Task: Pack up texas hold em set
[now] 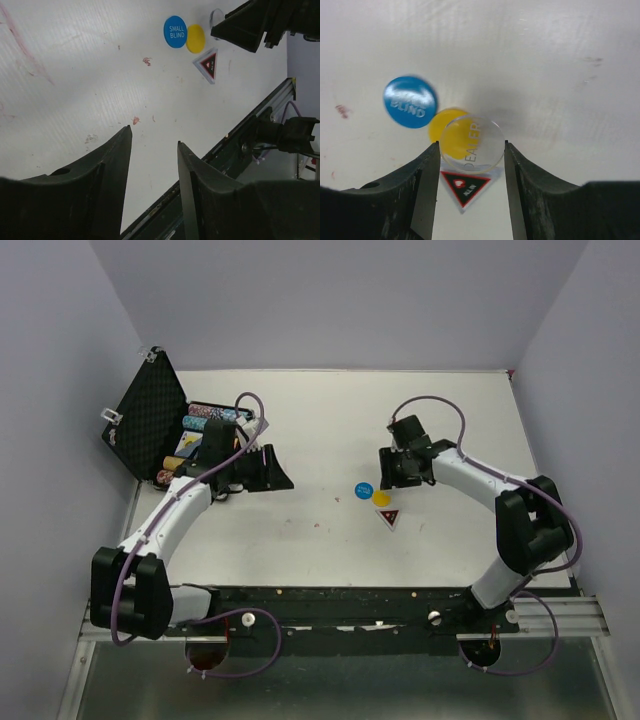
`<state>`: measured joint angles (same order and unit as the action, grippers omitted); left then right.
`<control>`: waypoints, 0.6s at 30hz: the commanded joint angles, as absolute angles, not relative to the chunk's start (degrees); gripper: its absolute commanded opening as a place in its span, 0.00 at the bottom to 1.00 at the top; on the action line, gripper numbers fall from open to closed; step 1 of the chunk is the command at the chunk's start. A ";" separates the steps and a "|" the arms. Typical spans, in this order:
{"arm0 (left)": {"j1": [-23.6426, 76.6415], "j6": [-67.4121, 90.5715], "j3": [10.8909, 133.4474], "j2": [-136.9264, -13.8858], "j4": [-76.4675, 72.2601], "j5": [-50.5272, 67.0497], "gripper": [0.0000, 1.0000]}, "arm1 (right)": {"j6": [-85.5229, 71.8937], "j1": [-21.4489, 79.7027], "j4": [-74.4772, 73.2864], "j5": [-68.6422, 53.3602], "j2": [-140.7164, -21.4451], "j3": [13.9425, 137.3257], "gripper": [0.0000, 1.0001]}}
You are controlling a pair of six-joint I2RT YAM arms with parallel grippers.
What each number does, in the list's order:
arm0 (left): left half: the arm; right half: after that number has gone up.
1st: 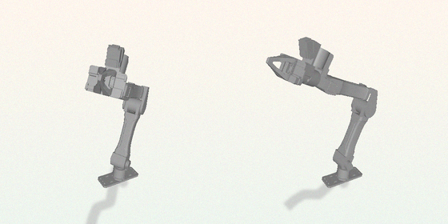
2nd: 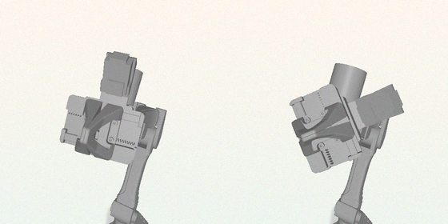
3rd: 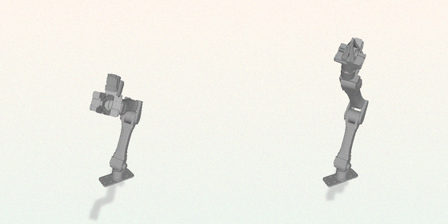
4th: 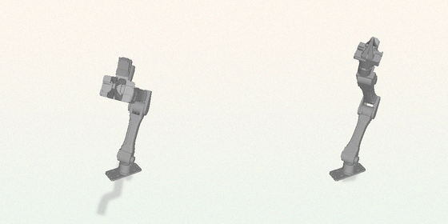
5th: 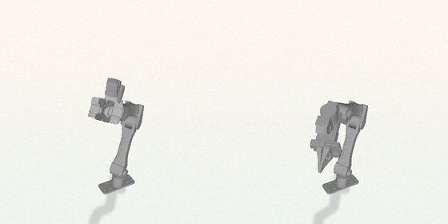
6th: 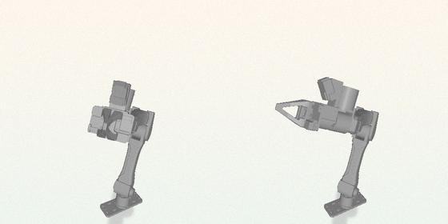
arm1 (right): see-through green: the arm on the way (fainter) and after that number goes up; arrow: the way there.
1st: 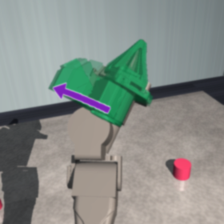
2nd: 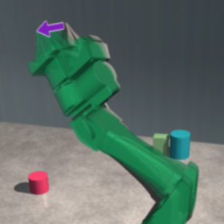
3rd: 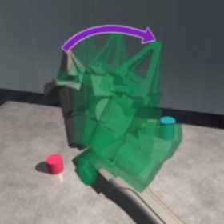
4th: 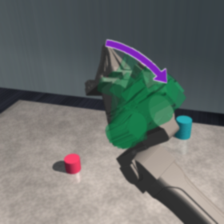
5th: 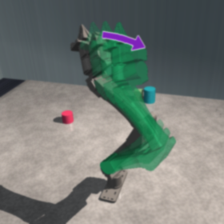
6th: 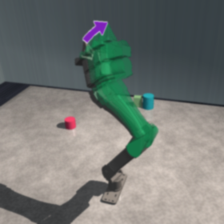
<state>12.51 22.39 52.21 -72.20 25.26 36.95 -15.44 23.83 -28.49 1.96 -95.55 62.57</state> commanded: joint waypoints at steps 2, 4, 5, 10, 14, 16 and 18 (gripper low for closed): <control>12.92 28.29 50.80 -76.54 19.26 45.78 0.51 | -12.66 33.11 -24.97 0.53 -92.90 61.88 0.41; 12.92 30.31 50.19 -78.48 17.24 49.20 0.51 | -11.43 36.46 -23.39 0.44 -92.46 61.96 0.41; 13.01 31.45 49.75 -79.27 16.01 50.35 0.51 | -10.99 37.95 -22.60 -2.00 -92.29 61.96 0.41; 13.27 33.84 48.96 -82.17 13.01 53.96 0.51 | -8.27 45.25 -18.73 -5.09 -91.14 62.05 0.40; 13.80 34.80 48.43 -83.49 11.87 55.45 0.51 | -7.56 48.07 -16.61 -7.56 -90.53 62.14 0.40; 14.50 34.98 48.51 -84.28 11.78 56.33 0.51 | -7.30 49.21 -16.35 -7.56 -90.35 62.58 0.40; 15.29 34.98 48.69 -85.08 11.69 56.69 0.51 | -7.03 50.36 -15.91 -7.56 -89.91 62.67 0.40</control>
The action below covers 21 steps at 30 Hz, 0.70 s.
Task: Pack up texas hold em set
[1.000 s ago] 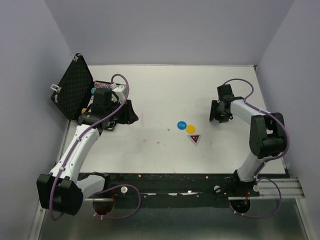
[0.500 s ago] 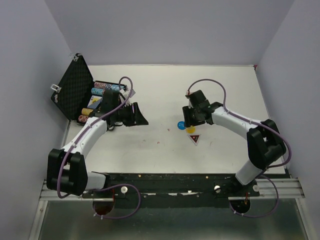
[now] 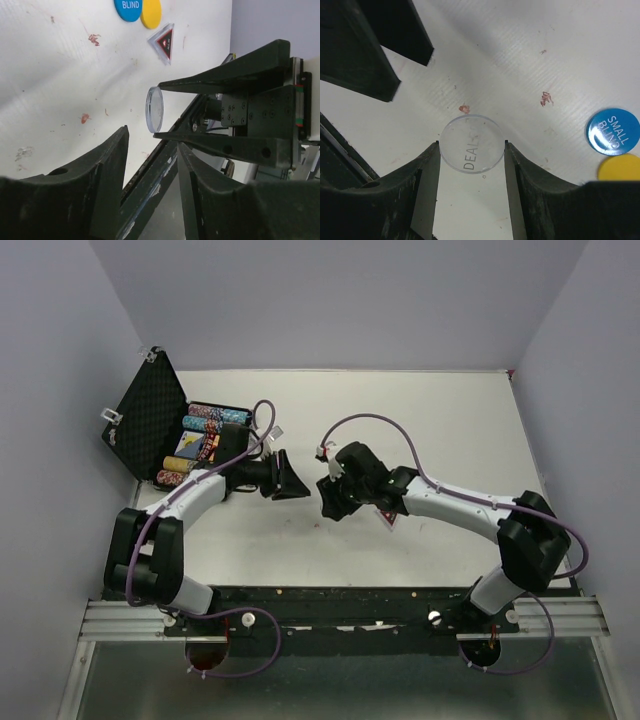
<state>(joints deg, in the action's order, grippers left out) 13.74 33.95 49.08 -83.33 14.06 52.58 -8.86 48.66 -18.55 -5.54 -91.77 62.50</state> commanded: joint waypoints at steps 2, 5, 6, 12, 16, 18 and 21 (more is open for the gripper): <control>15.82 34.98 48.69 -85.52 11.78 56.52 0.51 | -6.86 51.32 -15.65 -7.56 -89.65 62.84 0.40; 16.35 34.98 48.78 -86.13 11.95 56.60 0.51 | -6.86 51.94 -15.56 -7.47 -89.03 62.93 0.40; 16.61 34.98 48.78 -86.39 11.87 56.69 0.51 | -6.68 52.12 -15.47 -7.47 -88.77 63.02 0.40; 17.75 34.72 49.04 -87.36 12.22 57.39 0.51 | -6.33 53.17 -15.12 -7.21 -87.37 63.19 0.39; 18.37 34.80 49.13 -87.80 12.30 57.83 0.49 | -6.07 53.44 -14.94 -7.12 -86.84 63.46 0.39; 18.63 34.80 49.22 -87.98 12.13 58.36 0.46 | -5.98 53.52 -14.85 -6.77 -86.75 63.54 0.39; 18.98 35.15 49.04 -88.15 11.52 59.41 0.41 | -5.71 53.61 -14.77 -6.42 -86.75 63.46 0.39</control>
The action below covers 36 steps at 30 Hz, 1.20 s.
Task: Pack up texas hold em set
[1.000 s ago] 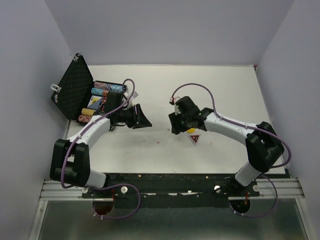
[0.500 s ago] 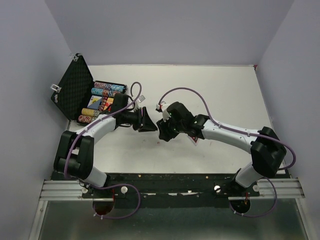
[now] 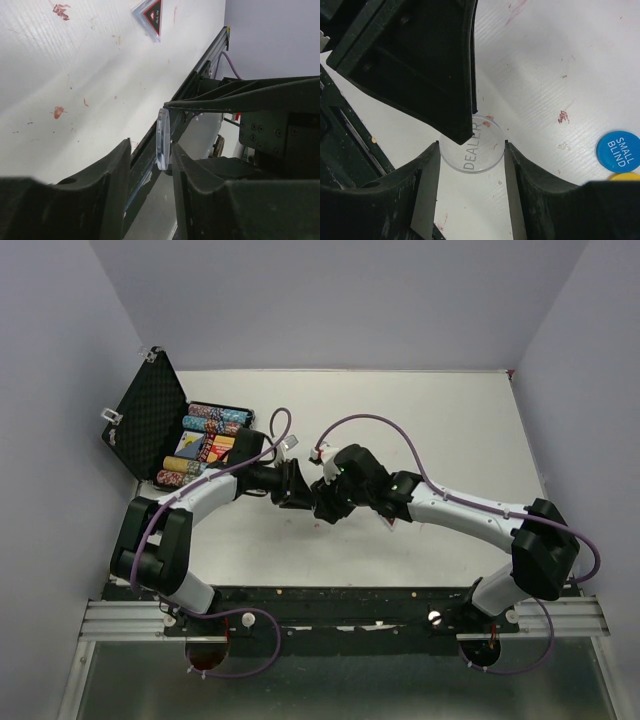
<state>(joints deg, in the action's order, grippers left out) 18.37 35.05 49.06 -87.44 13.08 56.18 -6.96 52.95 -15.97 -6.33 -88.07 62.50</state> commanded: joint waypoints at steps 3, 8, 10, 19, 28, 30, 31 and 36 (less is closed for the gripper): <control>19.25 35.60 48.87 -88.24 10.81 60.20 0.34 | -5.63 53.70 -14.68 -5.89 -87.10 63.46 0.39; 19.77 35.86 48.78 -88.42 10.28 61.26 0.26 | -5.54 53.88 -14.50 -4.48 -87.28 63.19 0.38; 19.86 35.86 48.78 -88.59 10.28 61.43 0.21 | -5.54 53.96 -14.33 -4.39 -87.28 63.19 0.38; 19.86 35.33 49.04 -88.42 10.28 61.61 0.00 | -5.54 53.88 -13.10 -3.25 -86.75 61.97 0.66; 13.11 32.17 50.54 -83.77 12.66 56.78 0.00 | -7.38 53.96 -8.53 -0.27 -81.92 57.75 0.97; 9.16 32.17 50.97 -82.36 12.65 55.03 0.00 | -8.08 53.88 -7.91 1.56 -80.60 57.13 0.98; 6.88 32.08 51.41 -81.57 12.83 53.89 0.00 | -8.52 53.96 -7.65 2.71 -79.90 56.78 0.97; -2.88 32.52 53.61 -79.28 13.10 44.49 0.00 | -12.65 53.88 -4.84 8.69 -76.82 54.32 0.98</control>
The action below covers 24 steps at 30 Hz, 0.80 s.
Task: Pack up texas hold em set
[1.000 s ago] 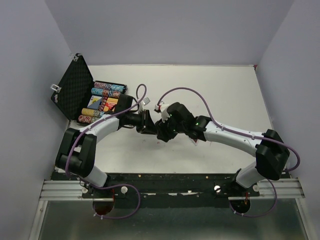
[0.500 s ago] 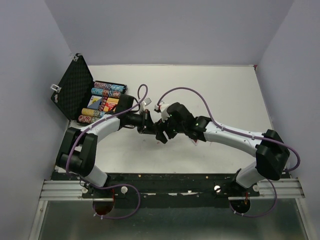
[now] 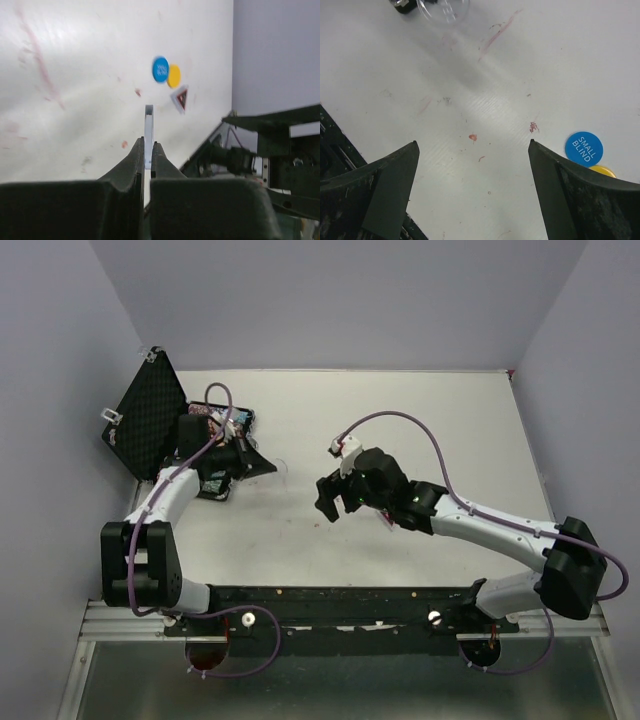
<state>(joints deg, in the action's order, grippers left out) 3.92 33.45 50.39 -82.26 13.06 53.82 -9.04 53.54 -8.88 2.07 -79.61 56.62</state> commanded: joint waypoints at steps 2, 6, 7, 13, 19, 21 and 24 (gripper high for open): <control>-5.61 33.05 54.84 -79.89 12.75 40.62 0.00 | -13.97 53.88 -3.61 9.93 -75.51 53.18 0.98; -7.56 30.59 61.16 -84.71 15.99 31.75 0.00 | -16.17 53.88 -1.32 10.37 -72.52 50.63 0.98; -7.65 30.06 63.09 -86.12 16.61 30.16 0.00 | -16.61 53.88 -1.06 10.11 -71.73 49.93 0.98; -7.56 25.76 72.06 -94.73 19.86 20.32 0.00 | -18.63 53.88 -0.53 9.49 -68.12 46.32 0.97; -8.00 23.38 77.07 -101.06 21.71 17.67 0.00 | -19.51 53.96 -1.41 9.67 -65.22 44.30 0.97; -8.09 22.85 78.04 -102.56 21.88 17.32 0.00 | -19.60 53.96 -1.76 9.76 -64.95 44.12 0.97; -8.17 22.33 79.45 -104.58 22.06 17.14 0.00 | -19.69 53.88 -2.28 9.67 -65.21 44.38 0.97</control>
<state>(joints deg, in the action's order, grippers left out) -7.68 24.77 76.53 -101.97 20.18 19.94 -18.70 53.54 -2.42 8.27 -65.87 44.97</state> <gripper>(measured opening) 0.049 0.975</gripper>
